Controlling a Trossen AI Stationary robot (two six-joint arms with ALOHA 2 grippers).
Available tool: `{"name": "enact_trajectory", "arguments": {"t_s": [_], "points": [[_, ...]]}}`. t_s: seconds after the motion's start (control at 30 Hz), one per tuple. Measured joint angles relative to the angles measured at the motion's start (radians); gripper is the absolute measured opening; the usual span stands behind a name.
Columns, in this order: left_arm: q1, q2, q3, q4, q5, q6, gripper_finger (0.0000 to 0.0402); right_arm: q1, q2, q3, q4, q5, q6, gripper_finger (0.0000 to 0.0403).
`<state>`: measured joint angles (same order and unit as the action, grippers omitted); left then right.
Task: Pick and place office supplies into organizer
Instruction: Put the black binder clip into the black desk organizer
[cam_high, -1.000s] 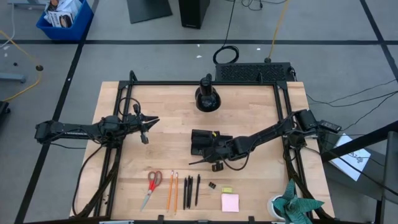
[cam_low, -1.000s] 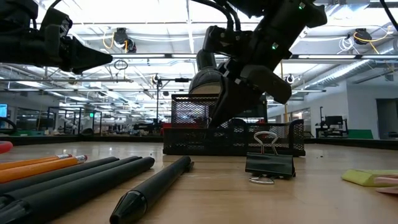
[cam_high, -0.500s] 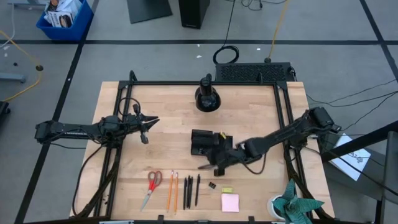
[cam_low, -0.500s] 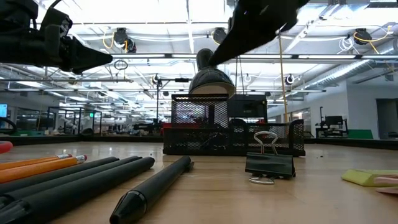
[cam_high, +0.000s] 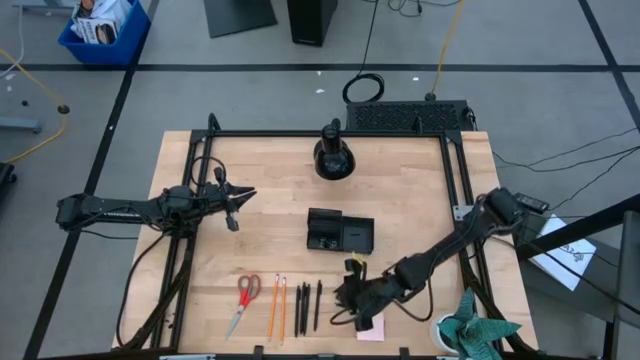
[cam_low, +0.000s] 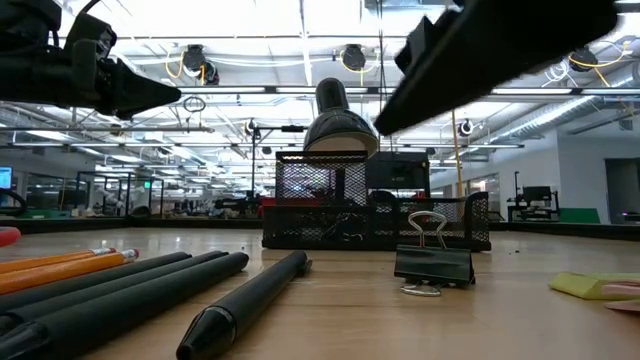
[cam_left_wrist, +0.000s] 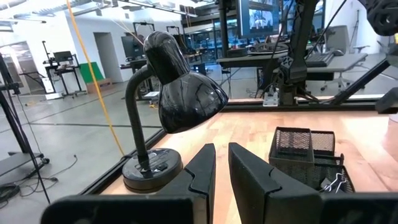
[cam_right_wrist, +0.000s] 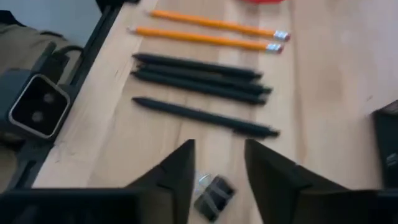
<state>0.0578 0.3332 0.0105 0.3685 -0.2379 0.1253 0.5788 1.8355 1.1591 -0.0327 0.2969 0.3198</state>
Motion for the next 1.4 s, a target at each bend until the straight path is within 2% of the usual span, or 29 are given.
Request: {"name": "enact_trajectory", "arguments": {"t_s": [0.2, 0.37, 0.57, 0.97, 1.4], "points": [[0.000, 0.000, 0.000, 0.001, 0.000, -0.008, 0.0051, 0.011, 0.000, -0.001, -0.018, -0.011, 0.075, 0.0221], [0.000, 0.000, 0.000, 0.000, 0.000, -0.007, 0.0051, 0.019, 0.022, 0.000, 0.003, -0.013, 0.090, 0.0234], [0.000, 0.000, 0.000, -0.004, 0.000, -0.007, 0.0051, 0.025, 0.091, -0.001, -0.006, -0.014, 0.098, 0.0218], [0.000, 0.000, 0.000, -0.006, 0.000, -0.011, 0.0051, 0.016, 0.095, -0.004, 0.000, 0.018, 0.103, 0.0187], [0.000, 0.000, 0.000, -0.006, 0.000, -0.006, 0.0051, 0.016, 0.095, -0.055, 0.028, 0.017, 0.137, 0.0118]]}}
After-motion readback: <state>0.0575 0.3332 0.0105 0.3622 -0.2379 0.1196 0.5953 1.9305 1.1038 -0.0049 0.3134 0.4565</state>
